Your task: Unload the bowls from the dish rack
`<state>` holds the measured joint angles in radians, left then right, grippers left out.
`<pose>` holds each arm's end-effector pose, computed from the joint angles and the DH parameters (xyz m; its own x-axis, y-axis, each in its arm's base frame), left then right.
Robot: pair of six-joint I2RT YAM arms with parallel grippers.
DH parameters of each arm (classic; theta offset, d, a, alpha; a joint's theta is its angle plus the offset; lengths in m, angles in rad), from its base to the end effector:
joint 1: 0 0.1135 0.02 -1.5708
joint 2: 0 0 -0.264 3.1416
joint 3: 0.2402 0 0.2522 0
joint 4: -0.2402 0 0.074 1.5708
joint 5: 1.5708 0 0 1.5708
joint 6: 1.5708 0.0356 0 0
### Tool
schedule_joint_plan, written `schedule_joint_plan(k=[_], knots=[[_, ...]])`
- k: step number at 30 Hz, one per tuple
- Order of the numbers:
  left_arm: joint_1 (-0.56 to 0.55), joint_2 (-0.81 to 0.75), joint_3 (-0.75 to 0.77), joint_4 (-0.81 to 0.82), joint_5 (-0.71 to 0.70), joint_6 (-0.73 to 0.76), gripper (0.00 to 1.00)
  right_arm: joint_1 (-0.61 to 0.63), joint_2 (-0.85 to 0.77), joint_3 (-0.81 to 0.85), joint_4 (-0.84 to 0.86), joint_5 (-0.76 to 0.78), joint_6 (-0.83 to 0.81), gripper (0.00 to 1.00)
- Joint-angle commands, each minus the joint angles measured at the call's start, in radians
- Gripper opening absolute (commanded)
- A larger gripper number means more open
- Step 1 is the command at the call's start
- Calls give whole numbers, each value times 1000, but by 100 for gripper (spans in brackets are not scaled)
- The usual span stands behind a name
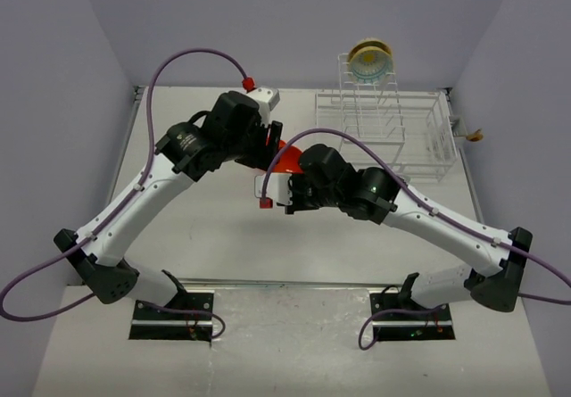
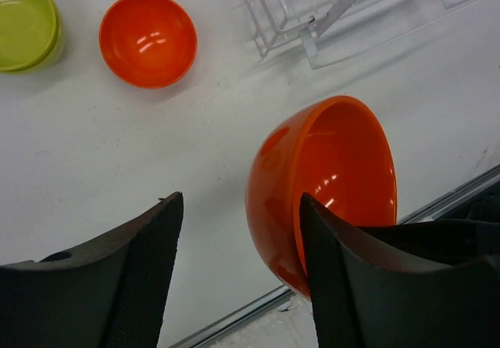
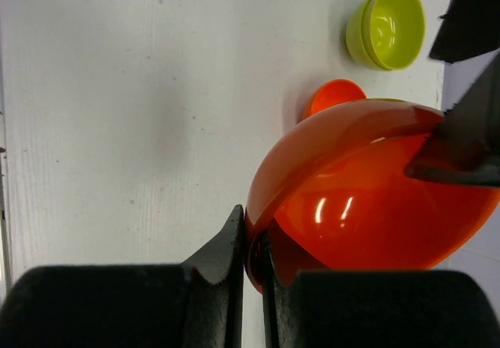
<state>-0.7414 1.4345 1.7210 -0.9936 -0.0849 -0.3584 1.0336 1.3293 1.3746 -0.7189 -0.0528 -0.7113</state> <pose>0.2125 -0.1905 0.4307 -0.6680 0.1378 -0.7313 0.4176 0.8828 -0.2151 0.1440 0.2454 0.3725 0.3320 -0.7164 -0.6136 -0.8743 0.0104 -0.4853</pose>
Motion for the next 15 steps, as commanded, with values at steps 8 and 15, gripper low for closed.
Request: schedule_joint_plan(k=[8,15], knots=[[-18,40,-26,-37,-165,-5,1,19,54,84,90,172,-16,0],[-18,41,-47,30,-255,-20,0,20,36,18,174,211,12,33]])
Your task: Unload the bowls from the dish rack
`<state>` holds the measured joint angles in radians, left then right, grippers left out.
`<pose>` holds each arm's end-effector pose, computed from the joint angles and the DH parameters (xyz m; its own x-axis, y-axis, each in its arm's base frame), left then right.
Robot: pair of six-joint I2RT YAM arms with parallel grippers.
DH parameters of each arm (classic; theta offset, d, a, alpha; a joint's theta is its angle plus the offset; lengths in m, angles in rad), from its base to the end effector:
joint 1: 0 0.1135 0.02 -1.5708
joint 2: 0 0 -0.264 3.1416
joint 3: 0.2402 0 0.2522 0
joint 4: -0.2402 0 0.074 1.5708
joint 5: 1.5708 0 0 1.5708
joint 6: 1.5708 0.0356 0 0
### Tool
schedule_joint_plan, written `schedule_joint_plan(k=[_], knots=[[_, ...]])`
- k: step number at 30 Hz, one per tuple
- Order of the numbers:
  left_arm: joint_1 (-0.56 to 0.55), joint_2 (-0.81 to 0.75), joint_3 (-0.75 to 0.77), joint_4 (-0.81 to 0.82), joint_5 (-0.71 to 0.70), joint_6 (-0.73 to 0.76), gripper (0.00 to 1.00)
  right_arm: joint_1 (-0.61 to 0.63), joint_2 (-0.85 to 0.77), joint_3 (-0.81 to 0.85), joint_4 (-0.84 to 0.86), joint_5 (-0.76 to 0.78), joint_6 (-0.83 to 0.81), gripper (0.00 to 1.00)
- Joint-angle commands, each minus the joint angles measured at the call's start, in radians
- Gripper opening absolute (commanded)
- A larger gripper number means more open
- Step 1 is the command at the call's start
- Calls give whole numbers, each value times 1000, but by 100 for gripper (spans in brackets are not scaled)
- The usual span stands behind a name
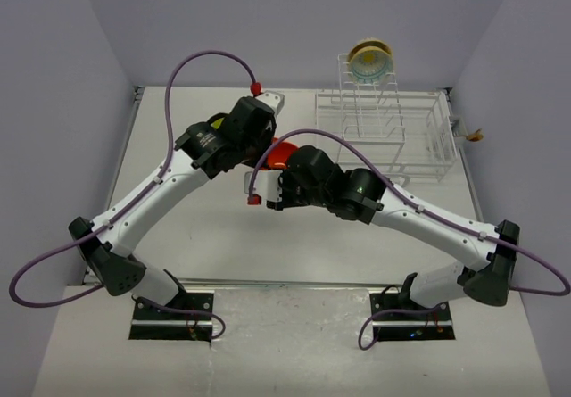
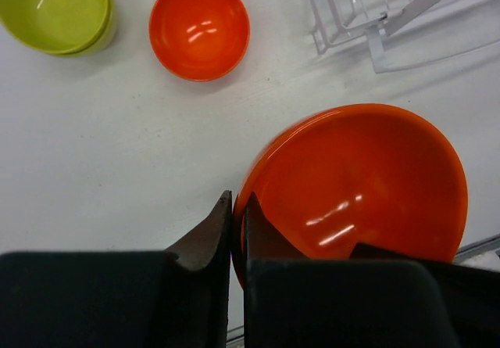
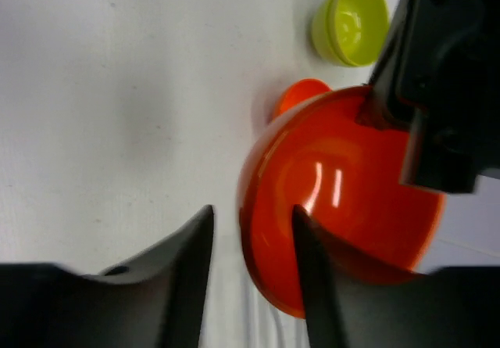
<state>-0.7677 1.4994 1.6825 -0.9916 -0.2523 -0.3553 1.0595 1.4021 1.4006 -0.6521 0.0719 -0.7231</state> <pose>0.2264 -0.2061 0.4020 -0.6787 0.1869 -0.7103 0.3332 0.9402 -0.0710 0.1528 0.2671 0.3668 0.3340 -0.7534 -0.5663 -0.8281 0.0523 -0.5581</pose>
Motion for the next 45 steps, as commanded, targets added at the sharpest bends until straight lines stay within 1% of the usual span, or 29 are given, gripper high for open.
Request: schedule_joint_plan(k=[1,2,3,5,6,7,8,9,10,11,12,14,15,19,20,22,26,34,41,45], knots=[[14,-22,-12,39,-97,-30,0,-7,-48,-26,146,107,37,52],[19,-19,-12,48,-107,-39,0,-6,-75,-44,164,118,48,95],[27,-7,-12,73,-111,-43,0,-9,-93,-75,176,124,59,99],[82,11,-10,97,-107,-65,0,-16,-139,-109,212,143,109,99],[103,33,-17,134,-87,-73,0,-19,-199,-148,254,150,160,99],[151,42,-20,155,-71,-89,0,-29,-230,-169,275,154,187,99],[172,51,-26,178,-52,-99,0,-32,-265,-211,293,170,211,99],[191,67,-39,236,-24,-108,0,-35,-337,-236,354,187,258,99],[218,77,-46,266,-21,-129,0,-42,-375,-264,388,201,281,99],[225,94,-52,327,-24,-137,0,-44,-415,-314,422,212,303,99],[235,108,-63,350,-24,-143,0,-52,-492,-337,483,221,348,99],[246,157,-63,410,-15,-163,0,-69,-569,-399,546,249,401,99],[252,174,-64,425,-19,-169,0,-76,-641,-414,589,270,445,99],[295,257,-79,488,10,-203,0,-122,-780,-454,605,267,527,99],[301,289,-84,514,39,-202,0,-122,-799,-462,605,266,534,99],[309,341,-86,530,44,-211,0,-122,-834,-468,603,238,548,99],[323,397,-112,544,47,-232,0,-122,-842,-474,598,213,560,99],[338,392,-230,633,90,-244,0,-122,-787,-492,598,160,564,99],[343,384,-280,699,100,-260,0,-122,-756,-494,598,166,560,99],[352,398,-273,719,105,-264,1,-122,-762,-496,598,152,570,99]])
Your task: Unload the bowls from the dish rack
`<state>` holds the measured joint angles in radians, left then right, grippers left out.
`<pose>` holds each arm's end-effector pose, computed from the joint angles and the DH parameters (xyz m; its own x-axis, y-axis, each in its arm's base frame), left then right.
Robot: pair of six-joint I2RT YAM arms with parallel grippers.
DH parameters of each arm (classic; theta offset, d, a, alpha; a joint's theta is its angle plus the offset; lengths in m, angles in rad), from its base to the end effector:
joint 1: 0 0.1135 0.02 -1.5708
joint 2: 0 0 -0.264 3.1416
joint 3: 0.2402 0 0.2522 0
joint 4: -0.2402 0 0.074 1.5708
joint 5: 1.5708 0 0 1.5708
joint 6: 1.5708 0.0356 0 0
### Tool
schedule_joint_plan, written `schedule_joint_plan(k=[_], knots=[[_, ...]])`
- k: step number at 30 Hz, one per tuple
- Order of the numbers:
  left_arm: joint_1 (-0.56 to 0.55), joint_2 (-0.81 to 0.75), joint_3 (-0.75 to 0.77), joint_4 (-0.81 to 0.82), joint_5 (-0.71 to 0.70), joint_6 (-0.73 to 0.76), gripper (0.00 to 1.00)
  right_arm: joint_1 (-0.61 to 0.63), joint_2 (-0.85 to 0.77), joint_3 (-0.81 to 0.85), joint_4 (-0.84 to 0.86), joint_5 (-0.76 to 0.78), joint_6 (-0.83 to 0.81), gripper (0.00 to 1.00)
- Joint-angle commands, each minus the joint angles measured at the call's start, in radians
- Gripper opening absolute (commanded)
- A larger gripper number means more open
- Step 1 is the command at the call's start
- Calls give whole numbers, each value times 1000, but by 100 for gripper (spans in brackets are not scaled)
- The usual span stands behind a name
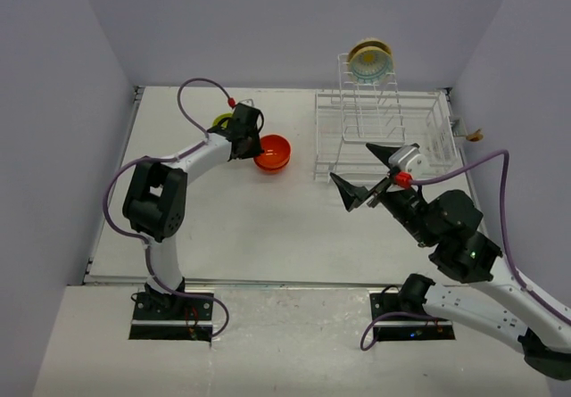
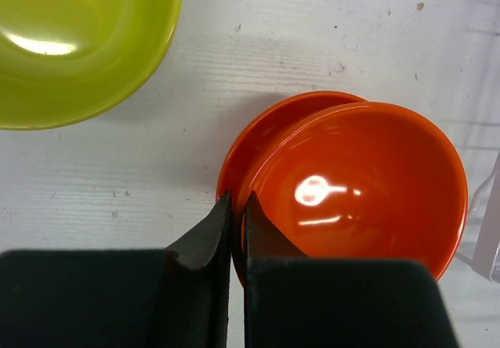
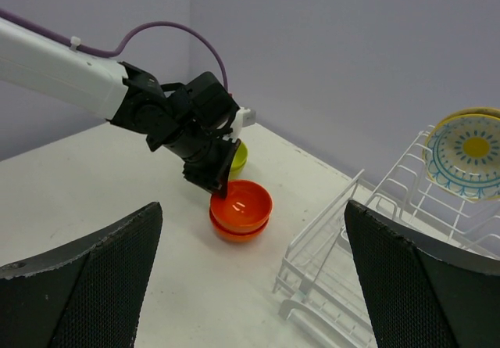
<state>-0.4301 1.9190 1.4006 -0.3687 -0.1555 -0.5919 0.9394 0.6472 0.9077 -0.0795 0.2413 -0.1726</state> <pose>0.3854 -0.1708 0.2078 -0.7650 -0.2555 -0.5912 -0.1251 0.9594 -0.2528 0.0880 0.1059 0.4133 0.2155 0.0121 -0.9764 -0.6172 0.7765 -0.1266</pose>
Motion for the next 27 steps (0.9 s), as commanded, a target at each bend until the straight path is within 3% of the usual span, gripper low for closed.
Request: schedule_joint_plan(k=[1,4,7,9,13,15,18,19,20,21,22,24,27], knots=[[14,-15,20,96,10,-25,2,-2,-9,0,27,-17,21,99],[22,6,52,65,19,-23,2,-2,-20,-1,26,-16,22,99],[22,-17,37,66,19,-29,22,-2,-17,-1,27,-7,22,99],[22,-49,25,68,13,-31,28,-2,-6,0,26,6,22,99],[22,-106,-14,74,22,-34,50,-4,35,10,26,35,30,99],[21,-167,-32,79,39,-43,54,-25,51,17,26,62,54,99],[19,-320,-113,85,56,-59,65,-166,103,54,26,79,223,99],[16,-368,-132,85,53,-59,75,-219,120,65,21,50,342,99],[8,-476,-150,79,42,-43,95,-337,159,98,15,-59,411,99],[2,-535,-179,65,12,-33,100,-397,186,118,11,-124,473,99],[-10,-585,-190,47,-8,-20,100,-491,213,140,7,-178,595,99],[-18,-744,-225,-30,-62,7,100,-560,311,212,7,-238,717,99],[-18,-943,-276,-146,-133,43,100,-646,461,309,3,-188,977,99]])
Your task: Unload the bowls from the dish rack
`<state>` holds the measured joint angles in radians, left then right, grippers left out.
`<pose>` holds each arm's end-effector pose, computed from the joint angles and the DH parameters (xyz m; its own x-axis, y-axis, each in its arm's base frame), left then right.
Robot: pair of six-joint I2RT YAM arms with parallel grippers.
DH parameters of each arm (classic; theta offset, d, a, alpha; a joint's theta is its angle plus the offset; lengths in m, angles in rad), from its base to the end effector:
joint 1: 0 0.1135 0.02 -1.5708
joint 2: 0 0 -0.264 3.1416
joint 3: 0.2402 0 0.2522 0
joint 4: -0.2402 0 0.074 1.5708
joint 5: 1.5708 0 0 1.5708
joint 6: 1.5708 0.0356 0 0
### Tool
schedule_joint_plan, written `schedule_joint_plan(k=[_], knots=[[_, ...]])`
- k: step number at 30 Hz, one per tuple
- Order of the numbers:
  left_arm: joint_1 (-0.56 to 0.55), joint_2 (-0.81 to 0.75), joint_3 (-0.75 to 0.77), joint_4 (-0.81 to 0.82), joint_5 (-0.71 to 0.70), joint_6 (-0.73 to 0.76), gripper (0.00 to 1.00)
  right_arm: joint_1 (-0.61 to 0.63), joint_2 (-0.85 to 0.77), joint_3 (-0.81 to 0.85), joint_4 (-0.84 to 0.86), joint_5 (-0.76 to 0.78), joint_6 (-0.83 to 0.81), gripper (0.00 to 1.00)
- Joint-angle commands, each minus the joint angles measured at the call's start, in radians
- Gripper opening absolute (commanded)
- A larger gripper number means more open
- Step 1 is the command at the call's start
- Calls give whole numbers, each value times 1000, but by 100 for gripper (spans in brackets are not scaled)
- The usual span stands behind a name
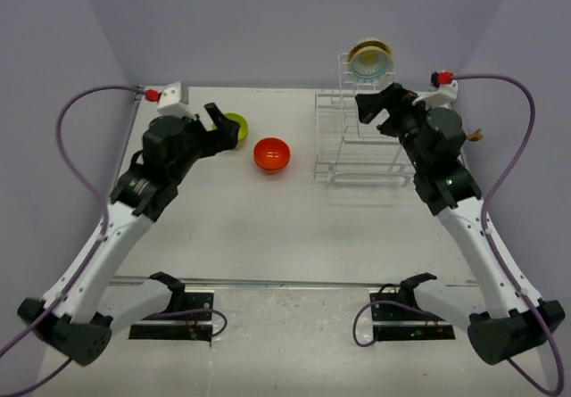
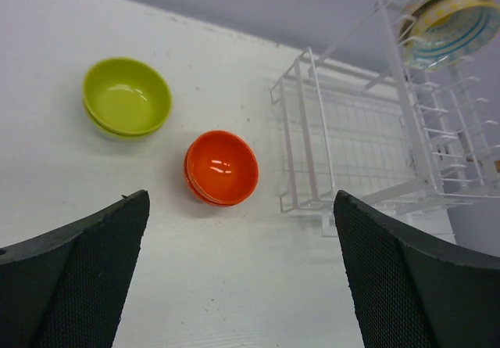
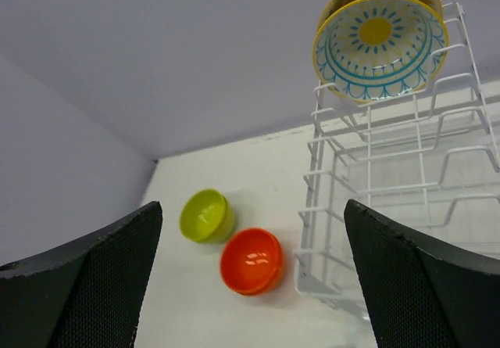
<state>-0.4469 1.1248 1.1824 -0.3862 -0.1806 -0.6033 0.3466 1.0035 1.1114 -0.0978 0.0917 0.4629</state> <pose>0.2286 -0.1025 0.3905 -0.3939 -0.4302 -0.8123 0.0587 0.8702 -0.4893 0.2124 0.0732 0.4233 -0.1041 0.4352 -0.8943 -0.2299 0.8643 0.4474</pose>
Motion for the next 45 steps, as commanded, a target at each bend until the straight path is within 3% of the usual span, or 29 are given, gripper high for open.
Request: schedule_joint_plan(k=[1,3,6,12,18,26,28,32,35,40,44,45], knots=[[-1,-190,-70,-152,-123,66,100,-81,142,128,7,-2,505,99],[-1,-305,-95,-238,-161,102,100,-119,240,171,19,-35,638,99],[0,-422,-144,-290,-163,164,100,-141,319,179,175,-9,851,96],[-1,-557,-309,-231,-237,238,100,-164,546,339,176,101,1020,86],[-1,-631,-357,-191,-244,229,100,-169,681,424,223,160,1053,66],[-3,-652,-371,-184,-189,232,100,-173,797,562,173,223,1045,59],[-3,-655,-372,-181,-189,232,100,-178,811,579,165,229,1047,50],[-3,-665,-375,-180,-189,232,100,-178,842,591,171,221,1063,44],[-3,-663,-379,-178,-183,232,100,-178,857,590,187,218,1073,31],[-3,-663,-380,-177,-180,232,100,-178,854,562,213,235,1077,22],[-3,-660,-379,-175,-180,232,100,-178,824,528,234,240,1083,0],[-3,-657,-380,-175,-180,232,100,-178,817,524,237,244,1083,0]])
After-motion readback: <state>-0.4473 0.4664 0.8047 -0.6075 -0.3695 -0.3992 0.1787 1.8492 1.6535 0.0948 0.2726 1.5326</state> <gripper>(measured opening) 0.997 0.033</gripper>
